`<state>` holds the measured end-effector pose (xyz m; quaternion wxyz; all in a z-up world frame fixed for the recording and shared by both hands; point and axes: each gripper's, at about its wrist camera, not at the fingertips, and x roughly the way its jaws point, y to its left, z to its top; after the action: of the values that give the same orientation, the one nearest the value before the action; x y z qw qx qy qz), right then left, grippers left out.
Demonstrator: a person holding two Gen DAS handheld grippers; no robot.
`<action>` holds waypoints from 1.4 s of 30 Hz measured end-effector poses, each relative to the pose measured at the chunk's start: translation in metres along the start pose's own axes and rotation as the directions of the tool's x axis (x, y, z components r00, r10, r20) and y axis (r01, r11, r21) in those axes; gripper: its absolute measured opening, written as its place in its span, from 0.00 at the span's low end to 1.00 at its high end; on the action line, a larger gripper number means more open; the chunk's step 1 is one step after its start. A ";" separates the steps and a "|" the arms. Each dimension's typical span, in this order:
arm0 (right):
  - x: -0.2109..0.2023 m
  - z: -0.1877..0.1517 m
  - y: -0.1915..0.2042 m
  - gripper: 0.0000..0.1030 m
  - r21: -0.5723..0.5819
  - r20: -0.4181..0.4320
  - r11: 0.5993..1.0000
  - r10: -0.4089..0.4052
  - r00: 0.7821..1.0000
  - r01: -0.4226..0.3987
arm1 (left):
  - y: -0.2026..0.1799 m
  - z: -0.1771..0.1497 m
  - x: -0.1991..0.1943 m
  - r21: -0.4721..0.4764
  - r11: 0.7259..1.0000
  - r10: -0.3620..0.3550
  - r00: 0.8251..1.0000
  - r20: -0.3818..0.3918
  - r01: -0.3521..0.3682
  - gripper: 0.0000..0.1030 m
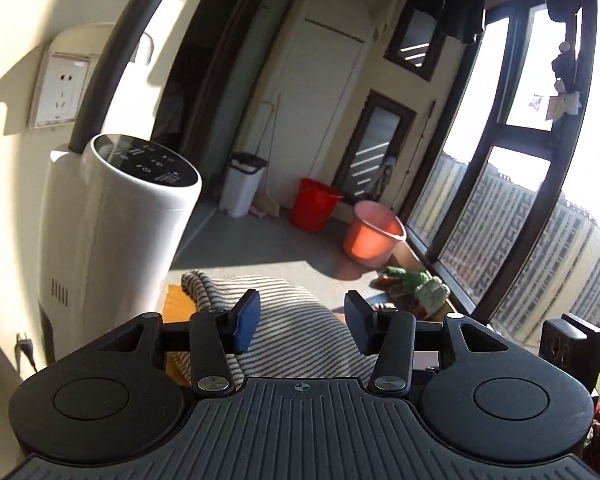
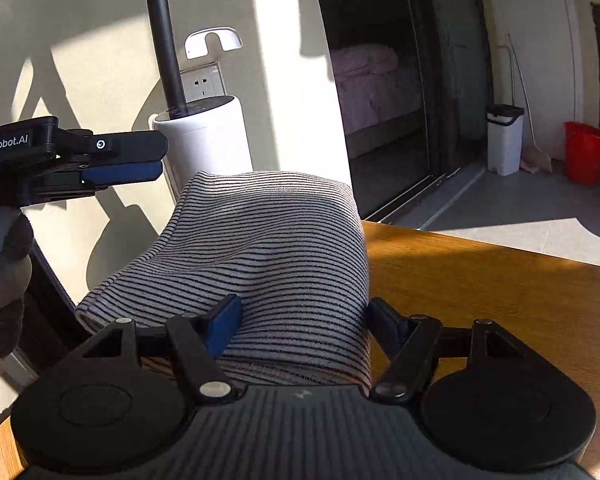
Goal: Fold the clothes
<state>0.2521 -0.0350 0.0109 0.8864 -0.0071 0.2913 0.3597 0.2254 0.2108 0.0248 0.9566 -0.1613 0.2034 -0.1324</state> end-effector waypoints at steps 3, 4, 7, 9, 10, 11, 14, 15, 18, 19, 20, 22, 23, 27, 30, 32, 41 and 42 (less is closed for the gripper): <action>-0.007 0.002 0.006 0.67 -0.018 -0.010 1.000 -0.020 1.000 0.019 | 0.008 -0.002 0.043 -0.031 1.000 -0.002 0.993 -0.114 -0.001 0.49; -0.011 0.003 0.009 0.67 -0.031 -0.013 0.999 -0.025 1.000 0.025 | 0.014 -0.007 0.057 -0.053 0.998 0.007 0.987 -0.159 -0.016 0.48; -0.033 0.013 0.023 0.67 -0.095 0.061 0.995 -0.036 0.997 0.042 | 0.032 -0.020 0.071 -0.088 0.996 -0.012 0.986 -0.168 -0.003 0.45; -0.042 0.020 0.035 0.67 -0.141 0.110 0.990 -0.007 0.994 0.023 | 0.038 -0.023 0.068 -0.100 0.995 -0.038 0.988 -0.150 0.023 0.45; -0.043 0.023 0.043 0.67 -0.170 0.124 0.985 0.019 0.992 0.002 | 0.041 -0.024 0.068 -0.104 0.994 -0.050 0.988 -0.145 0.035 0.45; -0.037 0.023 0.056 0.67 -0.222 0.112 0.975 0.042 0.993 -0.016 | 0.045 -0.025 0.069 -0.107 0.993 -0.060 0.988 -0.143 0.045 0.44; 0.002 0.010 0.082 0.66 -0.303 0.016 0.953 0.006 1.000 -0.001 | 0.056 -0.026 0.072 -0.129 0.989 -0.085 0.987 -0.138 0.068 0.38; 0.011 0.001 0.085 0.67 -0.294 -0.003 0.956 -0.001 1.000 0.000 | 0.060 -0.027 0.071 -0.144 0.987 -0.090 0.987 -0.134 0.071 0.37; 0.011 -0.011 0.099 0.68 -0.330 0.038 0.943 -0.038 0.999 0.048 | 0.069 -0.026 0.061 -0.200 0.977 -0.096 0.989 -0.111 0.072 0.35; 0.009 -0.010 0.099 0.68 -0.322 0.031 0.946 -0.039 0.999 0.046 | 0.068 -0.025 0.051 -0.206 0.977 -0.079 0.992 -0.098 0.057 0.36; 0.008 -0.009 0.099 0.68 -0.324 0.026 0.945 -0.037 0.999 0.044 | 0.067 -0.024 0.042 -0.204 0.978 -0.059 0.995 -0.086 0.040 0.39; 0.007 -0.009 0.097 0.68 -0.336 0.023 0.941 -0.029 0.999 0.035 | 0.059 -0.025 0.025 -0.207 0.978 -0.032 0.998 -0.059 0.019 0.47; 0.006 -0.008 0.095 0.68 -0.336 0.020 0.942 -0.019 1.000 0.025 | 0.055 -0.028 0.019 -0.214 0.977 -0.023 0.998 -0.061 0.010 0.47; -0.005 0.001 0.076 0.68 -0.293 -0.004 0.954 0.061 0.998 -0.060 | 0.037 -0.044 0.016 -0.122 0.991 0.047 0.992 -0.119 -0.062 0.44; -0.026 0.010 0.047 0.70 -0.184 -0.009 0.977 0.109 0.994 -0.109 | 0.036 -0.053 0.014 -0.093 0.993 0.053 0.988 -0.146 -0.067 0.47; -0.038 0.016 0.022 0.71 -0.073 0.003 0.991 0.111 0.994 -0.110 | 0.040 -0.056 0.012 -0.121 0.991 0.034 0.989 -0.147 -0.052 0.47; 0.008 -0.002 -0.043 0.71 0.290 -0.005 0.943 0.171 0.985 -0.162 | 0.044 -0.062 0.020 -0.159 0.987 0.007 0.989 -0.147 -0.031 0.48; 0.009 -0.002 -0.043 0.71 0.309 0.003 0.935 0.180 0.984 -0.173 | 0.044 -0.062 0.021 -0.156 0.987 0.008 0.989 -0.148 -0.032 0.48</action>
<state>0.2832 -0.0618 -0.0040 0.8371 0.1526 0.3543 0.3878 0.2252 0.2282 -0.0520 0.9246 -0.2241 0.2847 -0.1179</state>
